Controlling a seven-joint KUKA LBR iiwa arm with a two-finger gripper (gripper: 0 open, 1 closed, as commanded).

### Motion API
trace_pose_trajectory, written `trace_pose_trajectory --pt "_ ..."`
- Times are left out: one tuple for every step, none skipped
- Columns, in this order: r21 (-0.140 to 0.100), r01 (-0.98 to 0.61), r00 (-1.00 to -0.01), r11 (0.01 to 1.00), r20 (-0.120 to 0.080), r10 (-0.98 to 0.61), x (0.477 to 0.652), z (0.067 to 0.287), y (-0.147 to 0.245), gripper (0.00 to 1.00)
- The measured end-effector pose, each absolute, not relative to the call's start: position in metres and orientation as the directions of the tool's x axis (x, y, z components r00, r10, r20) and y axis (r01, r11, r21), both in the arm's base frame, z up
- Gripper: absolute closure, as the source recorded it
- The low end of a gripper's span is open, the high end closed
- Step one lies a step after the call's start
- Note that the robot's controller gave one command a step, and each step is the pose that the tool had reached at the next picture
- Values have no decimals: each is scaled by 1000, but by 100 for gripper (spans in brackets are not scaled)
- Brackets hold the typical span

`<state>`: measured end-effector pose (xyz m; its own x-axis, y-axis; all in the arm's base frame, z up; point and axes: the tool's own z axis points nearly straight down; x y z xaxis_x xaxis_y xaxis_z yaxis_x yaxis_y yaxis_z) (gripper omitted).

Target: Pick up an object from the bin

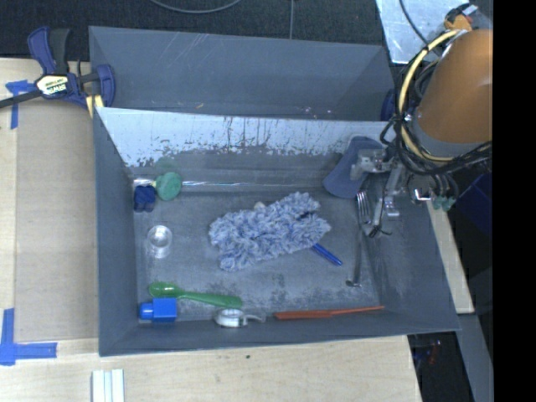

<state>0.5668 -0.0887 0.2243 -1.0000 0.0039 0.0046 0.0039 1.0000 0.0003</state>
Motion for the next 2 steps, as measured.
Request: trace_pose_trajectory --pt "-1 0 -1000 1000 -4 0 568 229 -88 0" --pt "-2 -204 -979 979 -7 -204 593 124 -26 0"
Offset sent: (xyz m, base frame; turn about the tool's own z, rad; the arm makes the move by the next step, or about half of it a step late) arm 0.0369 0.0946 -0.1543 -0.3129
